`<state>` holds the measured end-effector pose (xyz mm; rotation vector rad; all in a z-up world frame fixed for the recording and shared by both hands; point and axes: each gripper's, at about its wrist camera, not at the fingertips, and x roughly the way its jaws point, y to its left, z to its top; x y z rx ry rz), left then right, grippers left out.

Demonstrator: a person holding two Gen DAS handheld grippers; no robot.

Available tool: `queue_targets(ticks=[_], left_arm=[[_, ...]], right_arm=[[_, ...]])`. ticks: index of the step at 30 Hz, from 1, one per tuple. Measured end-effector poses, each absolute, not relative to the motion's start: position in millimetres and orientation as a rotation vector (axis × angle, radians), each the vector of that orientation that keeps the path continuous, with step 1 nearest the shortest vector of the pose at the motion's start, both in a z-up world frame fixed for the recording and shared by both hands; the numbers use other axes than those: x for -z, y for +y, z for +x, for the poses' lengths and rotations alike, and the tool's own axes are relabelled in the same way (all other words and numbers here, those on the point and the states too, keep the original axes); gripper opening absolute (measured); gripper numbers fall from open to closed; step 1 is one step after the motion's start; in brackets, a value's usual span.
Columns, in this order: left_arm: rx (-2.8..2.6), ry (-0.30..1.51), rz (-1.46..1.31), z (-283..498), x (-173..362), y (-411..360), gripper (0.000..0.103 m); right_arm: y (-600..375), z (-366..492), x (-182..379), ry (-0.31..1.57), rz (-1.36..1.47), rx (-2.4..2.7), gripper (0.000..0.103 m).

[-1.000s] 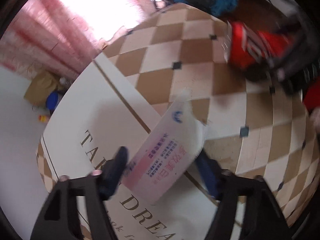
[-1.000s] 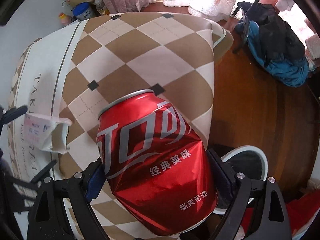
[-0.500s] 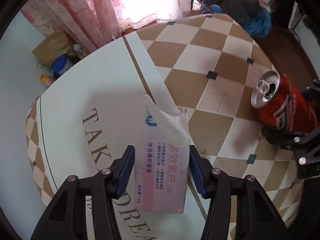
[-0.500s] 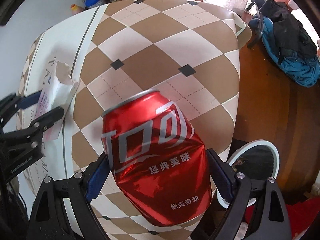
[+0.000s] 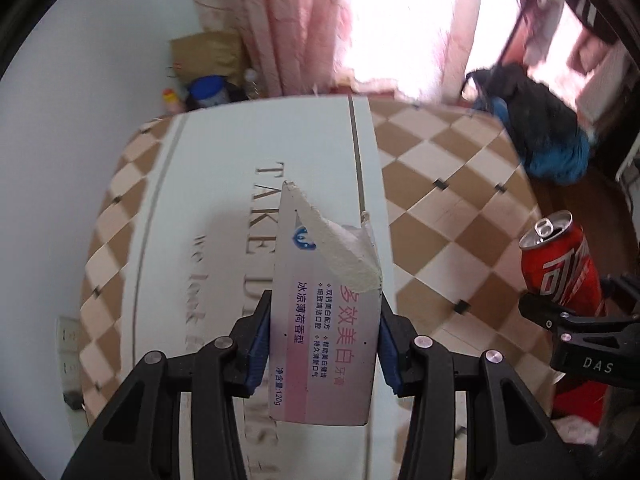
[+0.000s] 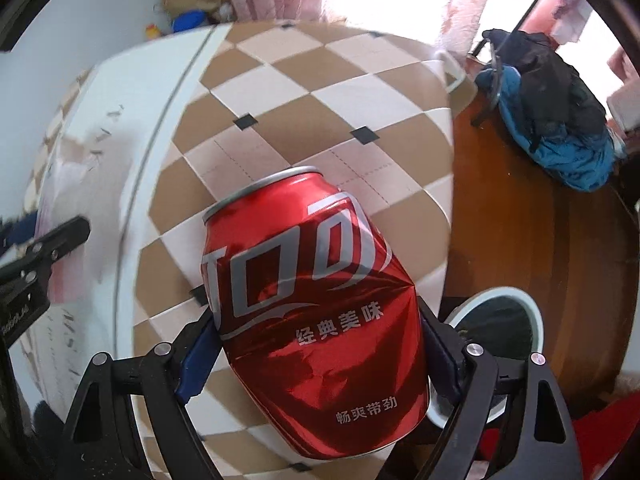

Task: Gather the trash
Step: 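Carry the milk carton and cola can over the trash bin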

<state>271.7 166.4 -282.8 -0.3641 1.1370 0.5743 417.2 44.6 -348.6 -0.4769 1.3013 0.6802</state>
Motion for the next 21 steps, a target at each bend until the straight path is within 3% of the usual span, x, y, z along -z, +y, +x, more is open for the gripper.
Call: queue_targets(ticks=[13, 21], left_arm=[[-0.457, 0.914, -0.318, 265.4, 155.3, 42.4, 0.042], [-0.212, 0.941, -0.298, 342.8, 152.8, -70.1, 0.042]], right_arm=[[-121.7, 389.0, 217.0, 1.105, -0.105, -0.648, 0.088], [-255.2, 402.2, 177.7, 1.057, 0.025, -0.526, 0.088]])
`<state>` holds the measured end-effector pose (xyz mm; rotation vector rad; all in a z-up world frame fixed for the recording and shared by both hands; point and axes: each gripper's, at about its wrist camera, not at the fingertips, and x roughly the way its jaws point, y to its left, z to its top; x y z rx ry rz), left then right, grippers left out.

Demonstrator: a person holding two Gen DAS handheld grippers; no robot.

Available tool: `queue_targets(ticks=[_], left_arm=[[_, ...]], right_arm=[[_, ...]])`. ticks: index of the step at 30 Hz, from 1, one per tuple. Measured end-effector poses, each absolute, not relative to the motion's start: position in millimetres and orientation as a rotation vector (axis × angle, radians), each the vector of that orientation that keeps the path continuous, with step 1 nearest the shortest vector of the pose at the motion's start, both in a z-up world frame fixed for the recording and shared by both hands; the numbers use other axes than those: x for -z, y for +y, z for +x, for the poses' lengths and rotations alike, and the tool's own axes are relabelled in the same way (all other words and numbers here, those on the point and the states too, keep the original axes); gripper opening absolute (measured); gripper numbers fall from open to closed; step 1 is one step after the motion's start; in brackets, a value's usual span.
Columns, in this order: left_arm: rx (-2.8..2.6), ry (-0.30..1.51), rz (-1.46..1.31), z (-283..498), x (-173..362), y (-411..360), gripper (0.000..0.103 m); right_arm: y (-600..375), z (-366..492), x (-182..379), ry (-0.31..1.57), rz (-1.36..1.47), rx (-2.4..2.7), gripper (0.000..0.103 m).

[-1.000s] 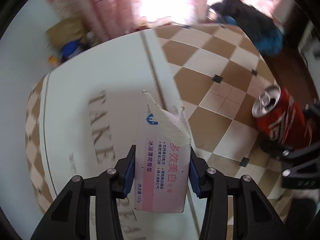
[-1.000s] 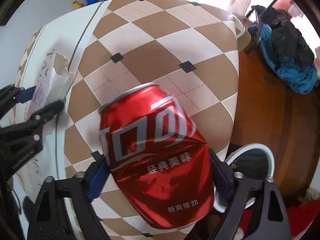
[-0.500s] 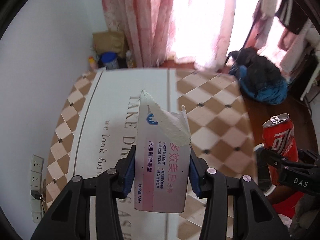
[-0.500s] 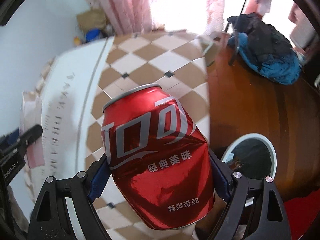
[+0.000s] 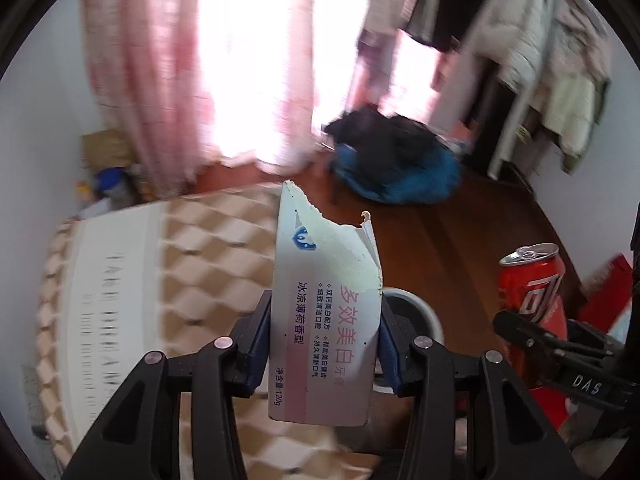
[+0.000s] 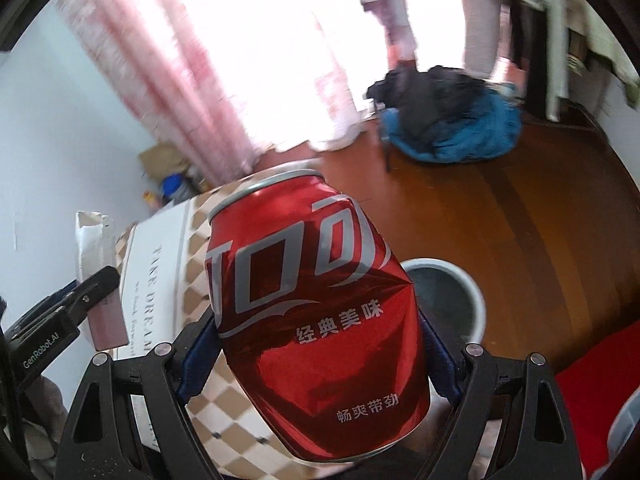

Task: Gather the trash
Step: 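Carry the milk carton and cola can over the trash bin, then open both tools to drop carton and can into the bin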

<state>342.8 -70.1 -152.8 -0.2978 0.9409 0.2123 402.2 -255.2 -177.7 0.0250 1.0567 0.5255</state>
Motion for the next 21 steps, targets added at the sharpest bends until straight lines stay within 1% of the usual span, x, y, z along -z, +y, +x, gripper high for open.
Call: queue_targets(ticks=[3, 6, 9, 10, 13, 15, 16, 17, 19, 21], left_arm=[[-0.132, 1.013, -0.321, 381.9, 182.9, -101.8, 0.042], [-0.069, 1.113, -0.377, 421.6, 226.1, -123.0, 0.042], [-0.024, 1.214, -0.417, 455.5, 275.4, -135.9, 0.043], [-0.010, 1.248, -0.425, 466.2, 291.8, -139.0, 0.044], [-0.015, 1.319, -0.435, 490.6, 326.7, -145.2, 0.046], [-0.033, 1.348, -0.426, 500.8, 340.9, -146.6, 0.053], [-0.046, 1.357, -0.425, 505.2, 347.0, -143.6, 0.065], [-0.059, 1.361, -0.425, 506.7, 349.6, -140.6, 0.080], [-0.089, 1.368, -0.422, 508.6, 353.7, -136.5, 0.094], [-0.126, 1.374, -0.402, 503.1, 355.2, -131.9, 0.095]], right_arm=[[-301.8, 418.2, 191.5, 1.085, 0.070, -0.463, 0.088], [-337.9, 438.5, 223.4, 1.140, 0.103, -0.403, 0.088], [-365.8, 463.1, 267.8, 1.223, 0.132, -0.356, 0.088], [-374.4, 473.7, 290.2, 1.263, 0.156, -0.342, 0.088], [-388.7, 497.7, 341.2, 1.363, 0.215, -0.322, 0.088], [-394.6, 510.1, 366.5, 1.407, 0.256, -0.324, 0.088], [-395.4, 518.7, 385.2, 1.439, 0.270, -0.315, 0.088], [-394.6, 525.6, 396.4, 1.456, 0.282, -0.321, 0.088], [-393.5, 539.5, 417.4, 1.488, 0.307, -0.311, 0.089], [-394.3, 547.9, 436.1, 1.515, 0.336, -0.302, 0.090]])
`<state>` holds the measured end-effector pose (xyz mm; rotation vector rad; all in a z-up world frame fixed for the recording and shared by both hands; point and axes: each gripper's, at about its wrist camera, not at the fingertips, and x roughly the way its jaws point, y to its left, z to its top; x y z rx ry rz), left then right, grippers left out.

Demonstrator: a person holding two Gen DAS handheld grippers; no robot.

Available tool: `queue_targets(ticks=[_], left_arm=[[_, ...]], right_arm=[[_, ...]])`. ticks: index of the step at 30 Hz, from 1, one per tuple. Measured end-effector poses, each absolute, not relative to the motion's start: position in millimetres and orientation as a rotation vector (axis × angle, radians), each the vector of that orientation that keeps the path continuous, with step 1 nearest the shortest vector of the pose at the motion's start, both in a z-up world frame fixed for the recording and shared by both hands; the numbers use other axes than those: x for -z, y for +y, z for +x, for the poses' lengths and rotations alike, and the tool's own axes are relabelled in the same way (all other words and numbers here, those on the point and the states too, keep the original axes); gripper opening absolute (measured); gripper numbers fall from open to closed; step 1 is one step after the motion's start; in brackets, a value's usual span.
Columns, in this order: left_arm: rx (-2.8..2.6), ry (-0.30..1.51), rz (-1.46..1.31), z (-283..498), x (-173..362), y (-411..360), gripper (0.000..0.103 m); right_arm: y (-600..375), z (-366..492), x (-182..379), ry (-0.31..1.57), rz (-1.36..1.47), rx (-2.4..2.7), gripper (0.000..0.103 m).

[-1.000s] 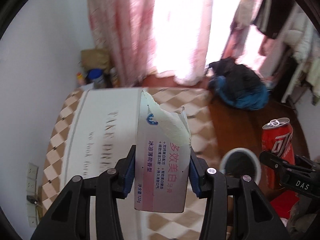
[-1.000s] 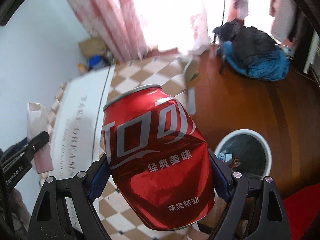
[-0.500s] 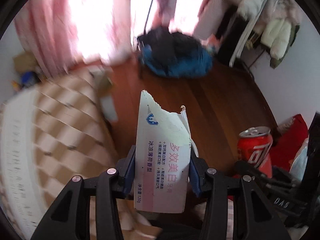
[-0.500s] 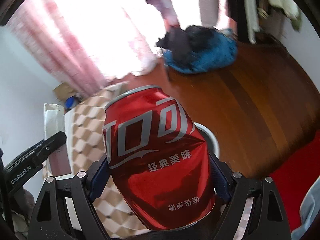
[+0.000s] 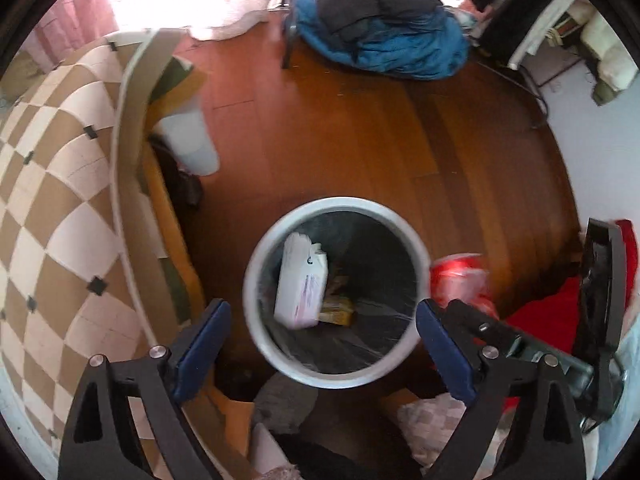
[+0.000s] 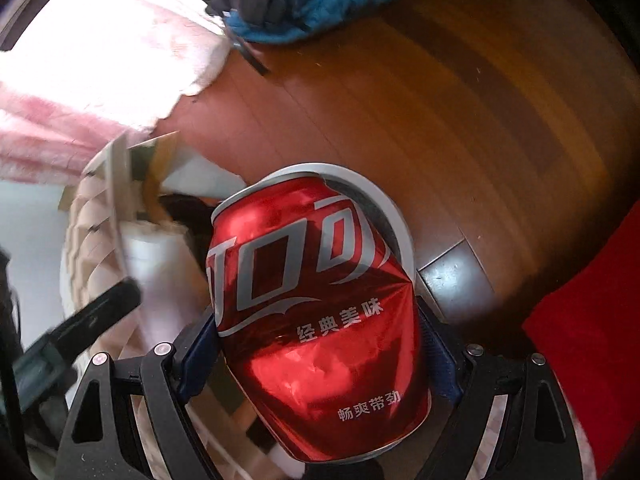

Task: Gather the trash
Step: 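Open both tools to drop carton and can into the bin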

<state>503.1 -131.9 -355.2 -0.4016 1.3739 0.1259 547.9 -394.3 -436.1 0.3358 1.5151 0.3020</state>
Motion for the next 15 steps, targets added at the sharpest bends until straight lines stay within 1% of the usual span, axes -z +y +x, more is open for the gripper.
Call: queue_targets(ticks=[1, 2, 4, 8, 15], left_arm=[[-0.140, 1.373, -0.385, 499.6, 354.4, -130.6, 0.095], [-0.158, 1.370, -0.360, 495.1, 351.1, -129.8, 0.095], [-0.186, 1.365, -0.329, 487.7, 348.9, -130.2, 0.095], [-0.239, 1.359, -0.240, 460.1, 335.8, -134.2, 0.095], [-0.237, 1.337, -0.192, 420.6, 303.9, -144.5, 0.095]], right_arm=[[-393.1, 554.9, 445.6, 1.537, 0.340, -0.302, 0.098], [-392.2, 556.5, 449.0, 1.544, 0.339, -0.297, 0.102], [-389.1, 562.6, 453.2, 1.541, 0.317, -0.298, 0.103], [-386.1, 548.1, 446.7, 1.537, 0.238, -0.263, 0.103], [-394.4, 495.1, 401.4, 1.491, 0.111, -0.223, 0.103]])
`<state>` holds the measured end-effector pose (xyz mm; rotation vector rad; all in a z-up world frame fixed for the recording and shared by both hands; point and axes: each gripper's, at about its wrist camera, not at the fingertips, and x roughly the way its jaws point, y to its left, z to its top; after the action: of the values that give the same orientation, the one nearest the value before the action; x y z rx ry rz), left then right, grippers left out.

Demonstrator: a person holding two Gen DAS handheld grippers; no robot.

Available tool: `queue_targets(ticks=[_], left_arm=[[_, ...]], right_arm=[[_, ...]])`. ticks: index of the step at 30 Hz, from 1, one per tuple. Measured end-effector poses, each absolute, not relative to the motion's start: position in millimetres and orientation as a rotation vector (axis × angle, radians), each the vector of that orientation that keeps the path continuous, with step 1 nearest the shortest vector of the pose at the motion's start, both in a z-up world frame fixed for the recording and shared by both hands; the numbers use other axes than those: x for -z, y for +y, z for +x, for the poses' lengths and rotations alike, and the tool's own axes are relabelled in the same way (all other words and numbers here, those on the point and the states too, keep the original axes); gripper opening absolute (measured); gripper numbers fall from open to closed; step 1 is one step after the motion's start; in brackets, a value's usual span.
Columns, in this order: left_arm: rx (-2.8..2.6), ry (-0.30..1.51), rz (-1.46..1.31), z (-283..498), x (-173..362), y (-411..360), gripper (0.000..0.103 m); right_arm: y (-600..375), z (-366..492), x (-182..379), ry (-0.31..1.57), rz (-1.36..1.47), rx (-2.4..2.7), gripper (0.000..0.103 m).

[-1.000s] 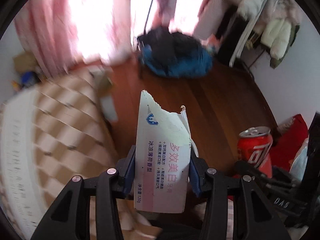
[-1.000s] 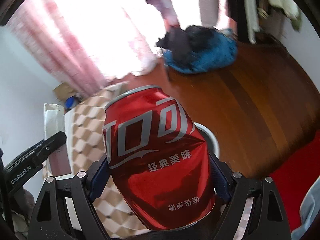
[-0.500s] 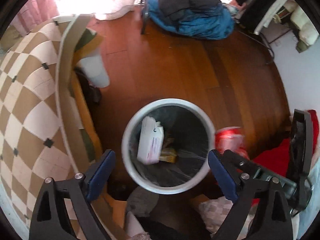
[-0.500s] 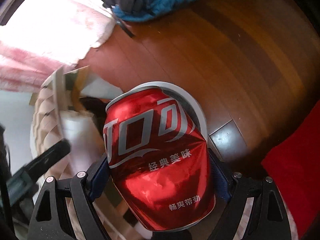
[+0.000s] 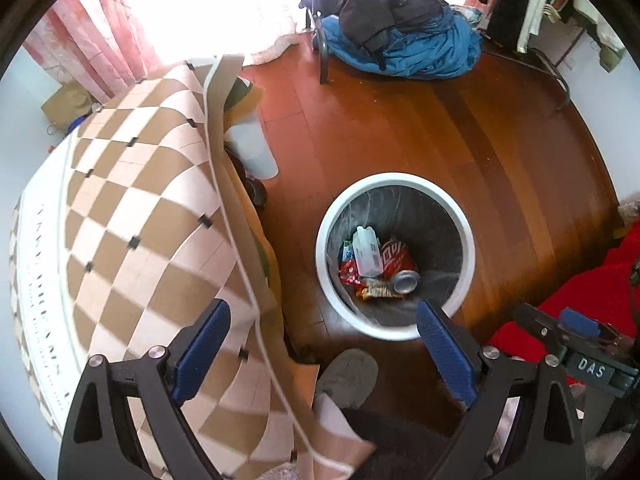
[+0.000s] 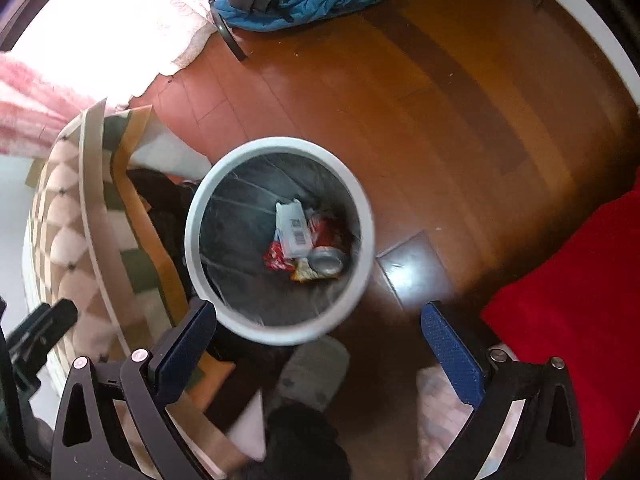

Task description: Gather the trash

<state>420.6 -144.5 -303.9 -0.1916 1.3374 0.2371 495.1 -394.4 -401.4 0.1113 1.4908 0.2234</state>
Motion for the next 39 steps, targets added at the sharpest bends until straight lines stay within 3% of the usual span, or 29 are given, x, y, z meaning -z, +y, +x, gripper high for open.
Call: queue_targets(ticks=[25, 39], left_arm=[[-0.045, 1.103, -0.243, 292.5, 103.8, -154.1, 0.095], [0.029, 1.064, -0.334, 243.9, 59.2, -131.9, 0.095]], right_arm=[[-414.1, 339.1, 145.0, 1.221, 0.122, -0.441, 0.103], [-408.8, 287.7, 73.1, 1.185, 0.154, -0.586, 0.103]])
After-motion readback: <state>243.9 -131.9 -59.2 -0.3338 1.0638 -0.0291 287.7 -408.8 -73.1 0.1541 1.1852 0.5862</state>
